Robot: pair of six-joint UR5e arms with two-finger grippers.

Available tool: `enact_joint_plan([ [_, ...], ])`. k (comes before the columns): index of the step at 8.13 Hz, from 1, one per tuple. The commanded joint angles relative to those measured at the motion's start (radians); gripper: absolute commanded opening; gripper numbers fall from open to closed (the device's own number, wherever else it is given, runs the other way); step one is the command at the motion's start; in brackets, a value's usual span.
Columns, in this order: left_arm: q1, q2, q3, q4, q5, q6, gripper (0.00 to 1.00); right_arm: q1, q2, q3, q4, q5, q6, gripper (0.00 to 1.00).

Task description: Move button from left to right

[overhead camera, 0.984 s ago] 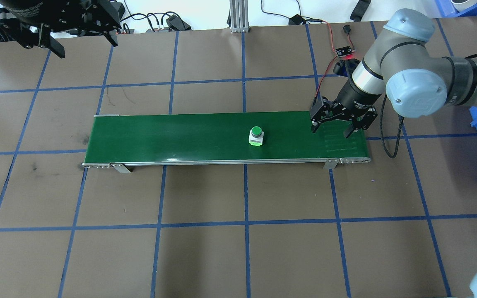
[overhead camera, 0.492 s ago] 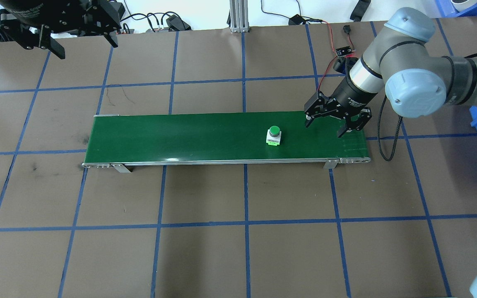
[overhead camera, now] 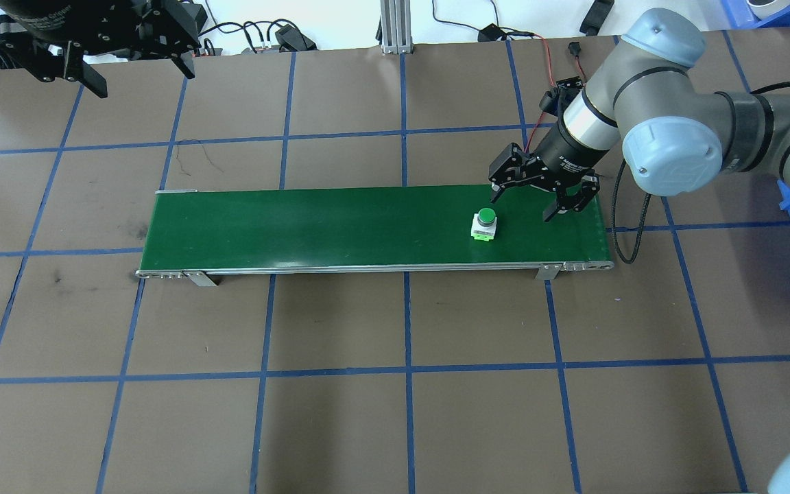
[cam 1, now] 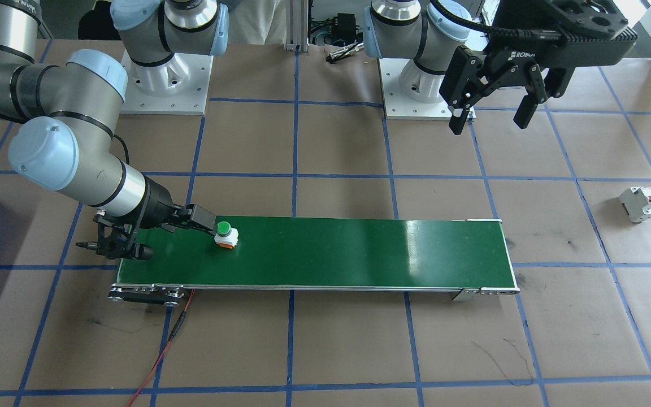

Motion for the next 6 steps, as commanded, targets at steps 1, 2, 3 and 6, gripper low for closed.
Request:
enact_joint_plan([
  [1,0.000,0.003,0.000,0.000,0.000,0.000,1.00,0.015,0.028,-0.002,-0.013,-0.018,0.034,1.00],
  [2,0.000,0.003,0.000,0.000,0.000,0.000,1.00,0.017,0.031,-0.002,-0.013,-0.020,0.033,0.99],
  [3,0.000,0.003,0.000,0.000,0.000,0.000,1.00,0.017,0.043,-0.002,-0.012,-0.094,0.021,0.94],
  [6,0.000,0.003,0.000,0.000,0.000,0.000,1.00,0.017,0.064,-0.001,-0.001,-0.211,-0.050,0.22],
])
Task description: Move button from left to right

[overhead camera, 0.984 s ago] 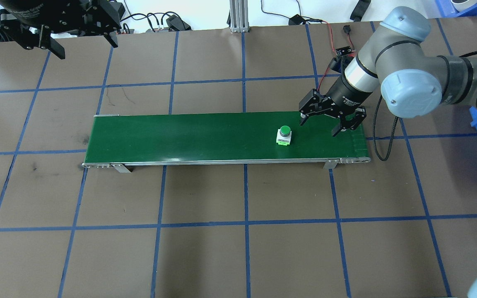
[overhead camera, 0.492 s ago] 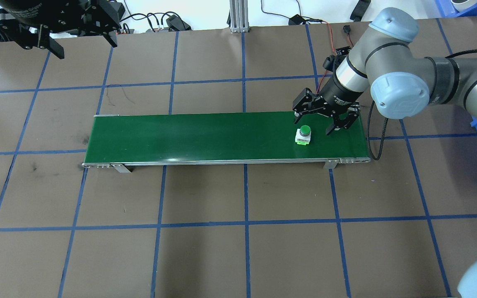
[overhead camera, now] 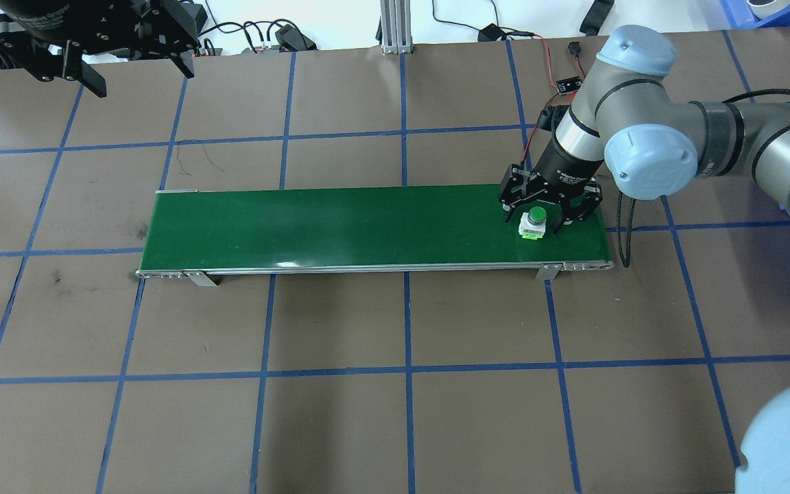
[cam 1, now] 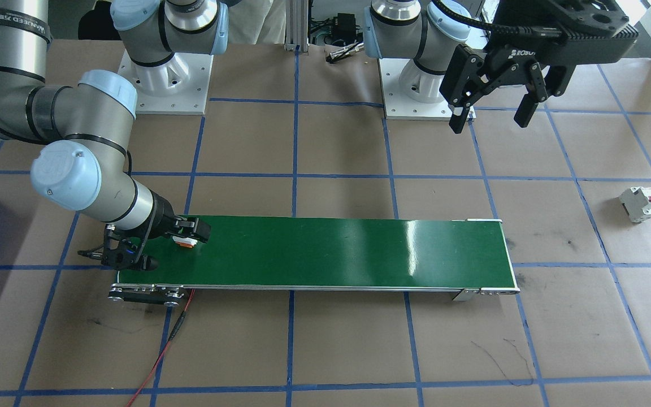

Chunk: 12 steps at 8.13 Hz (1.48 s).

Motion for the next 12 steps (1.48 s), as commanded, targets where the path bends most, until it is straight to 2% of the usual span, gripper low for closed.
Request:
enact_joint_plan([
  [1,0.000,0.000,0.000,0.000,0.000,0.000,1.00,0.000,0.005,-0.003,0.010,-0.081,-0.051,0.11],
  [2,0.000,0.000,0.000,0.000,0.000,0.000,1.00,-0.001,-0.002,-0.015,0.008,-0.088,-0.088,0.01],
  [3,0.000,0.002,0.000,0.000,0.000,0.000,1.00,-0.013,-0.008,-0.056,0.049,-0.157,-0.149,0.00],
  [6,0.000,0.006,-0.002,0.000,0.000,0.000,1.00,-0.125,-0.054,-0.173,0.219,-0.239,-0.387,0.00],
  [8,0.000,0.006,-0.002,0.000,0.000,0.000,1.00,-0.228,-0.111,-0.174,0.244,-0.344,-0.663,0.00],
  [9,0.000,0.006,-0.002,0.000,0.000,0.000,1.00,-0.283,-0.120,-0.174,0.243,-0.358,-0.774,0.00],
  [12,0.000,0.008,-0.002,0.000,0.000,0.000,1.00,-0.536,-0.119,-0.173,0.215,-0.383,-1.290,0.00],
])
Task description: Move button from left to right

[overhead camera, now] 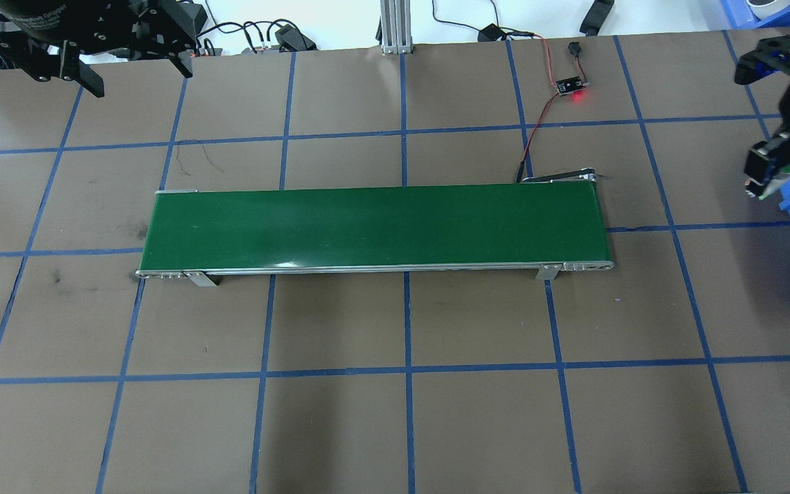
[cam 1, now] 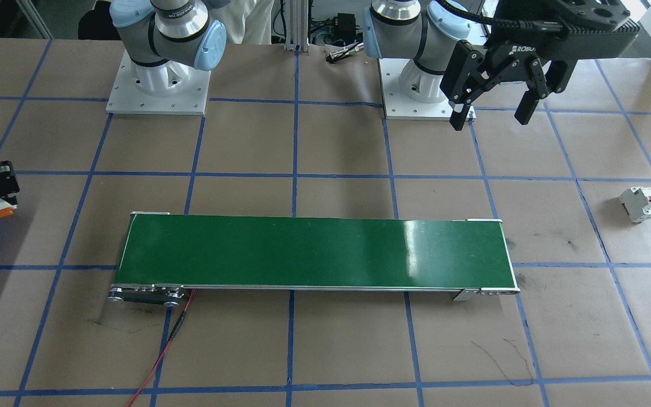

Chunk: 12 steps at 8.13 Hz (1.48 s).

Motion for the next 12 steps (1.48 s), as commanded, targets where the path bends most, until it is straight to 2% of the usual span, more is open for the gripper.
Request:
enact_joint_plan([
  [1,0.000,0.001,0.002,0.000,0.000,0.000,1.00,-0.241,-0.002,0.000,-0.081,-0.010,-0.468,0.00],
  [3,0.000,-0.001,0.002,0.000,0.000,0.000,1.00,-0.351,0.048,0.000,-0.286,-0.001,-0.839,0.00],
  [5,0.000,0.001,0.000,0.000,0.000,0.000,1.00,-0.407,0.187,0.003,-0.524,0.046,-1.168,0.00],
  [6,0.000,-0.001,0.000,0.000,0.000,0.000,1.00,-0.421,0.236,0.005,-0.569,0.066,-1.247,0.00],
  [8,0.000,0.001,0.000,0.000,0.000,0.000,1.00,-0.429,0.325,0.013,-0.569,0.071,-1.251,0.00],
  [9,0.000,0.001,0.000,0.000,0.000,0.000,1.00,-0.429,0.335,0.013,-0.569,0.070,-1.251,0.00],
  [11,0.000,0.001,0.000,0.000,0.000,0.000,1.00,-0.429,0.335,0.016,-0.569,0.067,-1.251,0.39],
  [12,0.000,0.001,0.000,0.000,0.000,0.000,1.00,-0.429,0.329,0.014,-0.571,0.068,-1.254,0.93],
])
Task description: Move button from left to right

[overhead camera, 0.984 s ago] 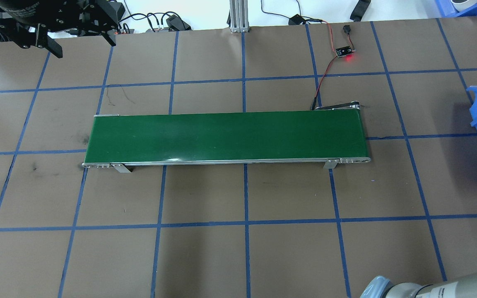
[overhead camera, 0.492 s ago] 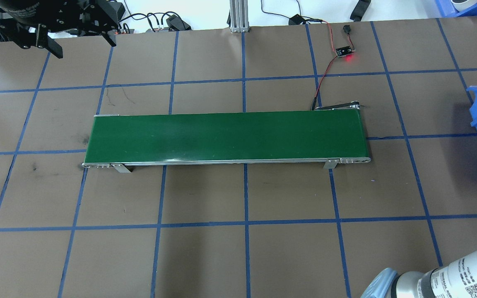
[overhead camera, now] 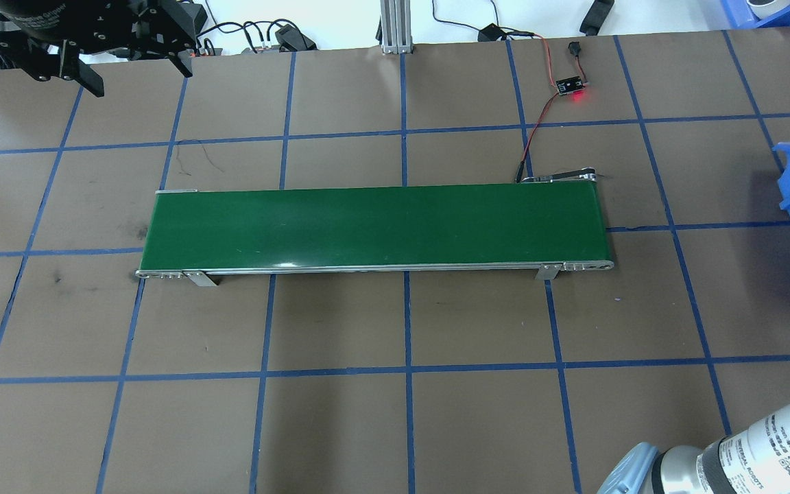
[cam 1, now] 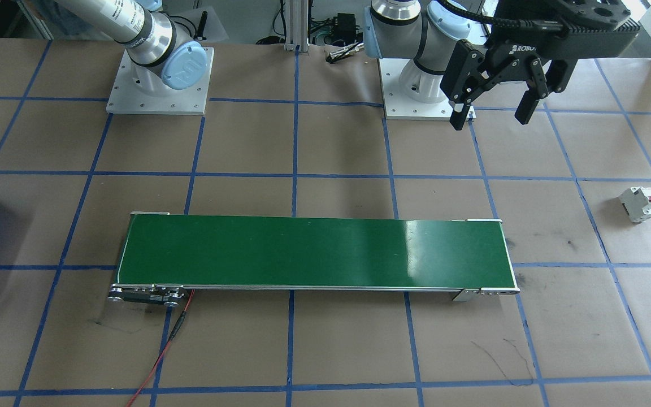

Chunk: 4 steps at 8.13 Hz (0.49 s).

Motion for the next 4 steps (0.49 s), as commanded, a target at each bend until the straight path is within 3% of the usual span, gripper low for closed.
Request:
enact_joint_plan([
  [1,0.000,0.000,0.000,0.000,0.000,0.000,1.00,0.000,-0.009,-0.001,-0.003,0.000,-0.010,1.00],
  [4,0.000,0.002,0.000,0.000,0.000,0.000,1.00,0.003,-0.133,0.004,0.012,0.003,0.054,1.00],
])
